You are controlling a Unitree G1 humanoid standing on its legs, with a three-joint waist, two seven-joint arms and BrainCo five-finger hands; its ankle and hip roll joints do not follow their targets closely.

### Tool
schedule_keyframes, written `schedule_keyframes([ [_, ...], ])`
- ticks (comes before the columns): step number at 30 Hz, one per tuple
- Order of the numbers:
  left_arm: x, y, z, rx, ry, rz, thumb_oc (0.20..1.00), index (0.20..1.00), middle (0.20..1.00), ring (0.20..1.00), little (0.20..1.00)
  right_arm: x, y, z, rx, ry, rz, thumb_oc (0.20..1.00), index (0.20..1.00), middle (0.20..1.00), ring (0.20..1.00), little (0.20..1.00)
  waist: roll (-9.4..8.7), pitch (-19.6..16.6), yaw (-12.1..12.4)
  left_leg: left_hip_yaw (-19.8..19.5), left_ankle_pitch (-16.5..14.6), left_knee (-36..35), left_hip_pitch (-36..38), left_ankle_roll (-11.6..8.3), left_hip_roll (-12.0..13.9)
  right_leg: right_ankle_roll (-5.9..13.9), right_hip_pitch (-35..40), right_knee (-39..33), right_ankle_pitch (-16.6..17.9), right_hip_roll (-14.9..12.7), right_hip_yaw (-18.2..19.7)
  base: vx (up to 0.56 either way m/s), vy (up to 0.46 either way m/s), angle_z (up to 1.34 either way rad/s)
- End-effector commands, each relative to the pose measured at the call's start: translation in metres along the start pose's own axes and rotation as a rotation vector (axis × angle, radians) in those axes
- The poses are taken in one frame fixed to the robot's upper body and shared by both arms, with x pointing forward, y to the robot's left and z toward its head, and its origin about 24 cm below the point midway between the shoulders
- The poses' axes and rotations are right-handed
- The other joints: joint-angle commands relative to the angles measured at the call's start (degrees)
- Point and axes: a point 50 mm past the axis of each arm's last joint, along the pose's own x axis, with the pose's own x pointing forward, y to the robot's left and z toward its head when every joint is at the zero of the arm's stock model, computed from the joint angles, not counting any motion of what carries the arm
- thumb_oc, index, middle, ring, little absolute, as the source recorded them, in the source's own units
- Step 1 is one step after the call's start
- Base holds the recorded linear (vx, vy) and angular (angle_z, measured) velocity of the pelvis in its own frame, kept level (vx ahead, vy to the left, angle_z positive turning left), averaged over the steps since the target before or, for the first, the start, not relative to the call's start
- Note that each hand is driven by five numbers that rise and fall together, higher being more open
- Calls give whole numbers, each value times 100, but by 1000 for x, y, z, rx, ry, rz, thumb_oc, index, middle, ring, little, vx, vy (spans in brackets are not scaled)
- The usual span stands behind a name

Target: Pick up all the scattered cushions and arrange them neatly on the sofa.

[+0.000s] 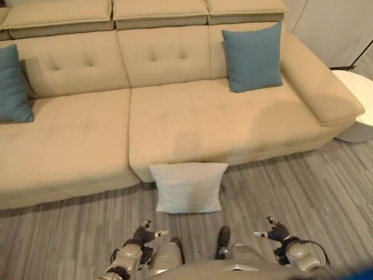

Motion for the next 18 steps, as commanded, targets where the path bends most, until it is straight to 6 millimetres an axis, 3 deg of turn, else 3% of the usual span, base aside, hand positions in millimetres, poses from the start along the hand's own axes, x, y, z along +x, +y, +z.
schedule_keyframes([
  [1,-2,-9,-2,19,-19,-24,1000,1000,1000,1000,1000,-1,-15,-3,-43,-7,-40,1000,1000,1000,1000,1000,-70,-94,131,-255,597,-50,-554,-95,266,338,685,537,-1240,164,288,90,123,-37],
  [2,-2,-9,-3,6,-14,-22,1000,1000,1000,1000,1000,-1,-14,-2,-39,-13,-38,1000,1000,1000,1000,1000,-62,-106,139,-436,634,-73,-558,-140,250,354,698,584,-1253,135,396,91,157,-57],
  [5,-2,-12,-3,8,-14,-33,1000,1000,1000,1000,1000,-2,-8,-6,-56,6,-11,1000,1000,1000,1000,1000,-5,-298,80,-294,572,-667,-81,-34,132,492,591,672,-1151,30,514,147,241,-40],
  [11,0,-7,10,5,-59,-20,1000,1000,1000,1000,1000,1,3,1,-49,2,23,1000,1000,1000,1000,1000,-34,-367,160,-51,472,-918,244,157,-29,673,458,723,-1003,-135,645,70,111,-33],
  [18,-3,-2,-7,13,-6,-11,1000,1000,1000,1000,1000,0,3,-5,-45,24,27,1000,1000,1000,1000,1000,-25,-480,194,49,453,-1165,508,210,-90,756,582,493,-885,-168,649,54,25,-12],
])
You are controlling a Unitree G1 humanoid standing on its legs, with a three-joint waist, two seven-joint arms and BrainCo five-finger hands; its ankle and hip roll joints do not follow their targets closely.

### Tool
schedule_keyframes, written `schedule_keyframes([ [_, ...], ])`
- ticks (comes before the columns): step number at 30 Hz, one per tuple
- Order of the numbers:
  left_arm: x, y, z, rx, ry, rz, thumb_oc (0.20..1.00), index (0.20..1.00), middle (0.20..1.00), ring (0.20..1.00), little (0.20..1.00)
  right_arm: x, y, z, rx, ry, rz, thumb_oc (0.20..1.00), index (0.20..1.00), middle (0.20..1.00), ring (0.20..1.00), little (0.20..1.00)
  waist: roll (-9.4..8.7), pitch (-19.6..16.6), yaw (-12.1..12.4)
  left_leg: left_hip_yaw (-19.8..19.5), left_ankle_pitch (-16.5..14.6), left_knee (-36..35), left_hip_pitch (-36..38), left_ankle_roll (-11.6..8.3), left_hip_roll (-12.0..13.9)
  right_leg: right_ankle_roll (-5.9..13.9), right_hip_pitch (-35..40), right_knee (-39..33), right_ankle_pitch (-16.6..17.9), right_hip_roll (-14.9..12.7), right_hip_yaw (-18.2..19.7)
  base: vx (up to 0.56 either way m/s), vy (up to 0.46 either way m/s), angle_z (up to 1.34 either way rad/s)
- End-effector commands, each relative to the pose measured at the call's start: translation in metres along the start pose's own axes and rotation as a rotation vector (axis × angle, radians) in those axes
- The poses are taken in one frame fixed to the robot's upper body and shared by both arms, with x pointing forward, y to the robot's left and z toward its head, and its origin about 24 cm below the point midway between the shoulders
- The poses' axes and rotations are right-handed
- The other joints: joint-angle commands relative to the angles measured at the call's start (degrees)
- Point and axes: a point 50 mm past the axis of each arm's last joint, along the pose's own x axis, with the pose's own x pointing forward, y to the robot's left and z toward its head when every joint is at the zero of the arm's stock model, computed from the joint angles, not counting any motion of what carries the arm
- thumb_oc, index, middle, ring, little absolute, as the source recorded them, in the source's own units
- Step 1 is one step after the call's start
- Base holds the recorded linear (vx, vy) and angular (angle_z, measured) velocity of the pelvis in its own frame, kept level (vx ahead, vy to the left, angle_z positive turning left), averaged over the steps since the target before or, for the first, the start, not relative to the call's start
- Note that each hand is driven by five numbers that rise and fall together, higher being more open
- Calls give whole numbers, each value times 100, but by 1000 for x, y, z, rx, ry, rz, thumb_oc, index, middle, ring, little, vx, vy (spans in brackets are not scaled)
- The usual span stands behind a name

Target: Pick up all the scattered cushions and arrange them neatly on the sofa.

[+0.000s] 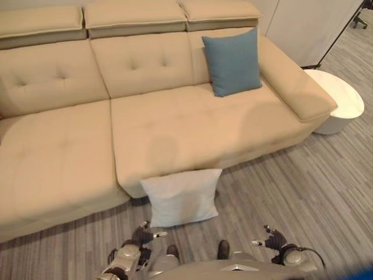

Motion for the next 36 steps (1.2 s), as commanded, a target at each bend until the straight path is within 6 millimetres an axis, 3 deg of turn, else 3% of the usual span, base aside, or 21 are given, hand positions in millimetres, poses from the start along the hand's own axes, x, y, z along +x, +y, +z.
schedule_keyframes([
  [1,1,-5,1,13,-7,-16,1000,1000,1000,1000,1000,3,-14,7,-50,-18,-26,1000,1000,1000,1000,1000,-11,-17,19,-286,-78,93,-319,-291,123,467,322,285,-651,-165,-77,62,-8,1],
  [5,0,-7,-3,15,4,-21,1000,1000,1000,1000,1000,1,-14,0,-50,1,-28,1000,1000,1000,1000,1000,12,-69,4,-289,-72,-17,-152,-314,116,479,477,123,-624,-146,-135,36,-19,-4],
  [6,8,-36,52,50,-142,-83,1000,1000,1000,1000,1000,0,-35,-18,88,115,-130,1000,1000,1000,1000,1000,114,-27,-84,-783,-422,821,-684,-256,-26,333,188,223,-623,-16,408,0,0,0],
  [10,8,-33,41,51,-99,-81,1000,1000,1000,1000,1000,-3,-29,-28,73,150,-111,1000,1000,1000,1000,1000,141,-215,-130,-734,-284,441,-409,-248,-18,344,350,18,-576,37,308,87,-17,1],
  [19,7,-24,28,61,-57,-60,1000,1000,1000,1000,1000,-3,-26,-29,27,141,-95,1000,1000,1000,1000,1000,116,-240,-114,-736,-210,155,-108,-299,42,336,523,-118,-589,103,199,46,-1,0],
  [25,8,-14,32,51,-71,-20,1000,1000,1000,1000,1000,0,-37,-14,-32,83,-127,1000,1000,1000,1000,1000,90,-137,-37,-792,-200,156,-171,-325,62,340,489,-115,-612,110,114,11,-11,5],
  [29,11,-5,60,3,-167,36,1000,1000,1000,1000,1000,6,-53,18,-58,-31,-179,1000,1000,1000,1000,1000,80,214,44,-900,-151,309,-602,-355,87,292,127,51,-643,99,27,-117,-36,7],
  [31,11,-4,68,-9,-195,44,1000,1000,1000,1000,1000,7,-56,24,-63,-52,-193,1000,1000,1000,1000,1000,88,301,50,-932,-136,372,-732,-364,97,275,15,103,-650,100,-6,-143,-32,23],
  [32,11,-3,89,-28,-268,57,1000,1000,1000,1000,1000,8,-64,40,-70,-102,-224,1000,1000,1000,1000,1000,101,526,62,-997,-106,523,-1023,-373,121,243,-271,268,-646,85,-46,-201,-29,17],
  [34,9,-1,111,-47,-346,71,1000,1000,1000,1000,1000,9,-72,59,-76,-165,-258,1000,1000,1000,1000,1000,134,757,69,-1044,-78,662,-1332,-372,135,212,-624,496,-645,63,-65,-214,-22,18],
  [36,9,-1,111,-47,-347,71,1000,1000,1000,1000,1000,9,-72,59,-76,-166,-258,1000,1000,1000,1000,1000,135,742,64,-1048,-81,676,-1361,-372,135,211,-651,511,-650,61,-67,-147,1,10],
])
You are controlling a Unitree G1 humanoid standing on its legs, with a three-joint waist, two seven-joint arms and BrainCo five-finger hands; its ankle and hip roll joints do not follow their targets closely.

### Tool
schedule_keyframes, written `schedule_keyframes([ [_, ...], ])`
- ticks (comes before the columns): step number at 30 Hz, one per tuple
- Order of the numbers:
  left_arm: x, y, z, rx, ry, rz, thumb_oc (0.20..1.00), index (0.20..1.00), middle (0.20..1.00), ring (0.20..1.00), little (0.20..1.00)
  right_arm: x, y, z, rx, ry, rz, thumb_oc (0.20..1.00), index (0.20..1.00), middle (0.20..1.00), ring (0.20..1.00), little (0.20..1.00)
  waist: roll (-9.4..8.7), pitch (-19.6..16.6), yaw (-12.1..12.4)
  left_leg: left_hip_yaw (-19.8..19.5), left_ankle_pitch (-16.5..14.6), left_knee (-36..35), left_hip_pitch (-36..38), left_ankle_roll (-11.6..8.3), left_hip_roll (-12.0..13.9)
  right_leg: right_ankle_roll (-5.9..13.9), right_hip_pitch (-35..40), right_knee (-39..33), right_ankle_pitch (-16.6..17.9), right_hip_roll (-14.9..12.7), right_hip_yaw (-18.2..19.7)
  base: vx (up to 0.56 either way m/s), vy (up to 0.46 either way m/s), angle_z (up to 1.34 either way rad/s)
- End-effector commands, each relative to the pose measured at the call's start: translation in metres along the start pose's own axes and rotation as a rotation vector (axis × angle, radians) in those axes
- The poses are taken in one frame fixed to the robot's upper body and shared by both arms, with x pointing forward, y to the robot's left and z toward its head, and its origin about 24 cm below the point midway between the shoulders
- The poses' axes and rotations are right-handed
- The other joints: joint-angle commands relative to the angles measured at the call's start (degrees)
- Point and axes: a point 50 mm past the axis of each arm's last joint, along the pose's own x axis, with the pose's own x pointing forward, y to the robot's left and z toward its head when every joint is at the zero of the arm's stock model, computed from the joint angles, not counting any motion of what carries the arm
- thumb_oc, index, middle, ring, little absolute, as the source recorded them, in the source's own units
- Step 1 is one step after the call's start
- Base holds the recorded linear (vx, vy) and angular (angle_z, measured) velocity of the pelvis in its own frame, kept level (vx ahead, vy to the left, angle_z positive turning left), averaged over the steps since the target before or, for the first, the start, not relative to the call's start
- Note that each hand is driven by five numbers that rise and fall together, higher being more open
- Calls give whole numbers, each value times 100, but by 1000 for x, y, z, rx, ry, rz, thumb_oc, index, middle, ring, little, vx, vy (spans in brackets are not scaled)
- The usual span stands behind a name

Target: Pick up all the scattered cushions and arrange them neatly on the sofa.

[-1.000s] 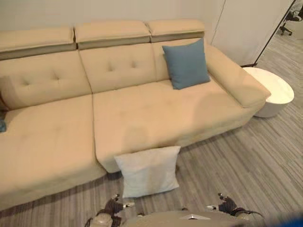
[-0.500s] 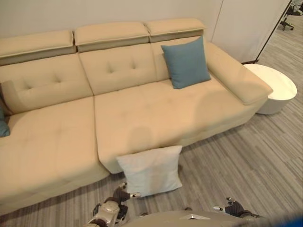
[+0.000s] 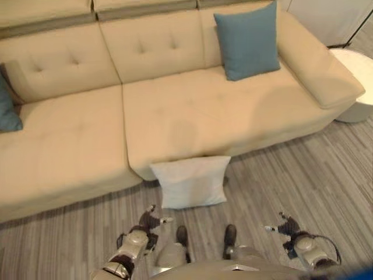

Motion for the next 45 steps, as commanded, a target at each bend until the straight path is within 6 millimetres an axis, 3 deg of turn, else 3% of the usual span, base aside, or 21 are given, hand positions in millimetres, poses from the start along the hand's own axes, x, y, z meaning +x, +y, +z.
schedule_keyframes([
  [1,10,11,56,-75,-194,85,1000,1000,1000,1000,1000,9,-25,52,-26,-188,-100,1000,1000,1000,1000,1000,-89,316,-59,-571,-247,464,-738,-262,72,253,-617,1048,-924,-113,182,-212,6,2],
  [3,11,13,67,-93,-232,100,1000,1000,1000,1000,1000,10,-30,63,-27,-227,-122,1000,1000,1000,1000,1000,-78,343,-64,-591,-249,581,-989,-257,72,248,-878,1204,-938,-136,190,-204,8,-1],
  [5,12,19,98,-144,-336,149,1000,1000,1000,1000,1000,9,-43,100,-30,-349,-186,1000,1000,1000,1000,1000,-40,499,-66,-601,-246,867,-1516,-256,39,233,-1446,1536,-973,-184,224,-168,19,-5],
  [7,12,19,98,-144,-337,149,1000,1000,1000,1000,1000,9,-43,100,-30,-349,-186,1000,1000,1000,1000,1000,-41,498,-60,-594,-273,900,-1531,-257,43,232,-1465,1568,-996,-184,234,-54,8,-5],
  [12,9,40,163,-204,-515,251,1000,1000,1000,1000,1000,-7,-80,191,-16,-641,-358,1000,1000,1000,1000,1000,48,848,-121,-547,-309,1556,-2656,-229,70,229,-2663,2277,-1068,-317,389,-131,60,-6],
  [13,5,48,189,-218,-584,301,1000,1000,1000,1000,1000,-19,-93,221,12,-749,-429,1000,1000,1000,1000,1000,77,932,-149,-531,-304,1759,-3082,-220,84,227,-3118,2508,-1070,-362,425,-126,90,0],
  [15,3,51,200,-221,-612,318,1000,1000,1000,1000,1000,-25,-99,231,23,-789,-463,1000,1000,1000,1000,1000,91,918,-154,-533,-311,1830,-3277,-211,85,233,-3294,2581,-1080,-385,449,-64,55,-2],
  [17,-6,63,234,-241,-702,380,1000,1000,1000,1000,1000,-43,-119,262,48,-902,-561,1000,1000,1000,1000,1000,124,976,-191,-572,-359,2075,-3860,-185,78,256,-3889,2927,-1129,-462,485,-21,66,-5],
  [18,-8,67,241,-243,-717,404,1000,1000,1000,1000,1000,-49,-124,271,64,-934,-587,1000,1000,1000,1000,1000,131,976,-198,-616,-565,2218,-3961,-220,77,305,-4017,3121,-1296,-472,547,-53,97,-2],
  [19,-12,73,254,-238,-742,430,1000,1000,1000,1000,1000,-56,-131,281,75,-965,-623,1000,1000,1000,1000,1000,133,995,-206,-590,-436,2300,-4226,-165,74,261,-4275,3179,-1161,-506,558,56,63,4],
  [20,-14,77,261,-232,-756,448,1000,1000,1000,1000,1000,-60,-135,286,88,-985,-641,1000,1000,1000,1000,1000,120,961,-223,-639,-648,2439,-4316,-196,63,301,-4356,3301,-1334,-501,621,-7,47,4],
  [22,-15,77,261,-232,-757,449,1000,1000,1000,1000,1000,-60,-135,286,89,-985,-641,1000,1000,1000,1000,1000,119,950,-221,-638,-670,2474,-4350,-195,65,302,-4388,3331,-1353,-502,626,42,32,3],
  [23,-23,88,285,-229,-795,520,1000,1000,1000,1000,1000,-74,-146,303,139,-1051,-701,1000,1000,1000,1000,1000,99,954,-245,-682,-830,2800,-4844,-144,53,306,-4864,3647,-1432,-533,704,6,73,2],
  [24,-28,92,294,-241,-811,546,1000,1000,1000,1000,1000,-80,-151,309,157,-1073,-724,1000,1000,1000,1000,1000,84,945,-245,-702,-881,2954,-5058,-131,43,311,-5041,3780,-1460,-557,711,8,74,2],
  [28,-38,98,309,-313,-849,623,1000,1000,1000,1000,1000,-86,-156,314,224,-1092,-765,1000,1000,1000,1000,1000,55,937,-264,-747,-1091,3427,-5571,-67,6,315,-5505,4201,-1569,-637,773,33,35,5],
  [35,-43,114,307,-394,-841,684,1000,1000,1000,1000,1000,-92,-162,313,243,-1118,-785,1000,1000,1000,1000,1000,-33,800,-249,-851,-1271,3806,-6156,1,-68,272,-6059,4572,-1717,-686,810,48,29,4],
  [38,-50,127,309,-533,-866,700,1000,1000,1000,1000,1000,-96,-167,312,254,-1130,-801,1000,1000,1000,1000,1000,-42,789,-254,-888,-1301,3926,-6381,2,-121,280,-6286,4719,-1736,-714,830,34,32,3],
  [43,-54,134,309,-512,-918,631,1000,1000,1000,1000,1000,-100,-174,309,244,-1145,-813,1000,1000,1000,1000,1000,-47,721,-242,-900,-1335,4059,-6573,33,-179,274,-6496,4892,-1770,-746,850,36,39,5],
  [45,-59,139,317,-498,-963,585,1000,1000,1000,1000,1000,-106,-181,314,228,-1170,-815,1000,1000,1000,1000,1000,-61,672,-253,-901,-1351,4093,-6695,29,-208,270,-6609,4913,-1778,-751,866,25,53,1],
])
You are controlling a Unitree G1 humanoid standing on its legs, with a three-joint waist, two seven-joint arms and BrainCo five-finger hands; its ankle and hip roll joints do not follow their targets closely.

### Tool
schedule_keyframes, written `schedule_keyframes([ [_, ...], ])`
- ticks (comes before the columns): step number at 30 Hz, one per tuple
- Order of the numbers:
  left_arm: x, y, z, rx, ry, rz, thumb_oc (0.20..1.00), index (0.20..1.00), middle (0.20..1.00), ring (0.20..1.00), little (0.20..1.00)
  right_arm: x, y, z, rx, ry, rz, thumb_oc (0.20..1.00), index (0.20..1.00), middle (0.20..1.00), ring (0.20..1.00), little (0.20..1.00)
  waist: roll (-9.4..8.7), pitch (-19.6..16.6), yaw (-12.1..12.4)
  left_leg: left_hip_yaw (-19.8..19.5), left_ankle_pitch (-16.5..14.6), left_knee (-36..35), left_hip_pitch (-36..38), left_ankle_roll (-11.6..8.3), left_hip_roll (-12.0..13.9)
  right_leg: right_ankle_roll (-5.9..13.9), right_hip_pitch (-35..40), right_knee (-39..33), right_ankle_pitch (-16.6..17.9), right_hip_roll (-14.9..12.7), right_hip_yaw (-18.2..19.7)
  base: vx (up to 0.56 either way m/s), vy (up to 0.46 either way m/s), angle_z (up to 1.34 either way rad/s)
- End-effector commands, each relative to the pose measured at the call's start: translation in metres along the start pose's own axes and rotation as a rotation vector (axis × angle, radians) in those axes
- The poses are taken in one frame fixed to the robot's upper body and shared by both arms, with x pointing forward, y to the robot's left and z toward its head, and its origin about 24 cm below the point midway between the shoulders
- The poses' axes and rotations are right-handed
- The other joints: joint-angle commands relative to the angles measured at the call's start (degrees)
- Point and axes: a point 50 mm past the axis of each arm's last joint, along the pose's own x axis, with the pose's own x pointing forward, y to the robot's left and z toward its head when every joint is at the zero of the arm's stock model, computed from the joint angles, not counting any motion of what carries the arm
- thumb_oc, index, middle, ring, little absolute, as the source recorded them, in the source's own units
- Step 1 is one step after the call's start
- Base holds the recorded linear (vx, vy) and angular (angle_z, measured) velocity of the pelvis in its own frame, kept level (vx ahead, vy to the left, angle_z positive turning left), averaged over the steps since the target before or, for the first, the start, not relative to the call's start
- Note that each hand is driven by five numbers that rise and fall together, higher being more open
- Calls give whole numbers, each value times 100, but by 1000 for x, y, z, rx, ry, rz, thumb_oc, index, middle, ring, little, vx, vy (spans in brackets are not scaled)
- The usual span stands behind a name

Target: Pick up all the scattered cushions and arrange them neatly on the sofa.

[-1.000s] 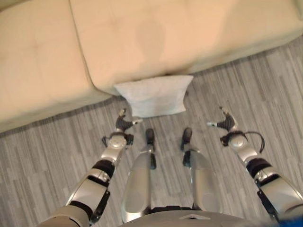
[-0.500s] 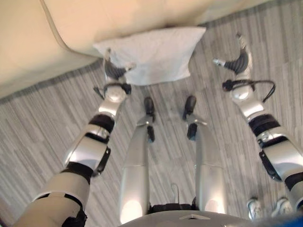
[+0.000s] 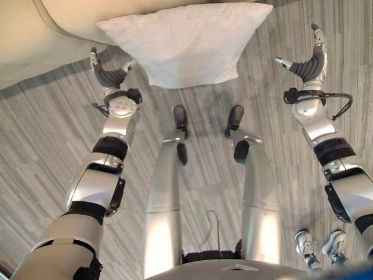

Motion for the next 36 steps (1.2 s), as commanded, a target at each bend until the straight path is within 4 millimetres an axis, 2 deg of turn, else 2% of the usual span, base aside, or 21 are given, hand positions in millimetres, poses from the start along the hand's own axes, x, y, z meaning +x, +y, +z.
schedule_keyframes([
  [1,-4,8,-10,-21,-13,-47,1000,1000,1000,1000,1000,-14,-10,-13,-23,-28,11,1000,1000,1000,1000,1000,70,-836,35,-660,-546,-69,-255,-256,-154,591,159,97,-711,24,345,25,40,1],
  [6,1,-1,7,-34,-55,-99,1000,1000,1000,1000,1000,-7,-11,-7,-41,-48,27,1000,1000,1000,1000,1000,50,-876,0,-647,-610,87,-561,-219,-165,649,-119,205,-700,-22,374,32,60,-2],
  [13,14,-5,29,-10,-99,-82,1000,1000,1000,1000,1000,-1,-9,2,-17,-68,24,1000,1000,1000,1000,1000,13,-839,-88,-637,-668,288,-876,-196,-196,699,-424,352,-668,-18,424,25,58,-5],
  [18,16,-8,33,-12,-101,-68,1000,1000,1000,1000,1000,-1,-9,4,-13,-80,31,1000,1000,1000,1000,1000,-28,-870,-107,-650,-664,399,-1113,-167,-206,720,-653,411,-628,16,441,27,27,-6],
  [20,11,-21,39,-72,-100,-108,1000,1000,1000,1000,1000,-1,-6,1,0,-53,57,1000,1000,1000,1000,1000,-15,-886,-111,-662,-653,431,-1186,-163,-246,705,-773,496,-648,24,457,9,2,-3],
  [22,10,-25,41,-92,-104,-124,1000,1000,1000,1000,1000,-2,-3,0,15,-38,69,1000,1000,1000,1000,1000,-6,-888,-108,-663,-656,414,-1191,-155,-253,710,-802,500,-640,27,458,4,16,0],
  [23,6,-35,47,-122,-114,-159,1000,1000,1000,1000,1000,1,0,-1,31,-12,86,1000,1000,1000,1000,1000,13,-888,-85,-645,-658,405,-1224,-147,-265,701,-870,511,-649,33,497,17,35,-1],
  [26,1,-46,54,-158,-129,-198,1000,1000,1000,1000,1000,6,3,0,48,9,92,1000,1000,1000,1000,1000,34,-895,-53,-643,-655,430,-1291,-135,-296,698,-973,588,-672,27,524,0,0,0],
  [28,-7,-63,62,-188,-152,-260,1000,1000,1000,1000,1000,16,6,10,66,3,98,1000,1000,1000,1000,1000,84,-870,20,-629,-637,442,-1384,-134,-307,685,-1107,685,-705,4,551,0,0,0],
  [32,-15,-77,75,-208,-189,-319,1000,1000,1000,1000,1000,31,5,28,52,-34,92,1000,1000,1000,1000,1000,160,-803,63,-594,-571,456,-1552,-145,-349,693,-1318,830,-726,-21,602,9,-4,4],
  [36,-20,-88,83,-215,-209,-356,1000,1000,1000,1000,1000,40,4,33,38,-21,80,1000,1000,1000,1000,1000,205,-803,112,-604,-543,461,-1660,-148,-373,680,-1444,911,-741,-35,603,12,-16,3],
])
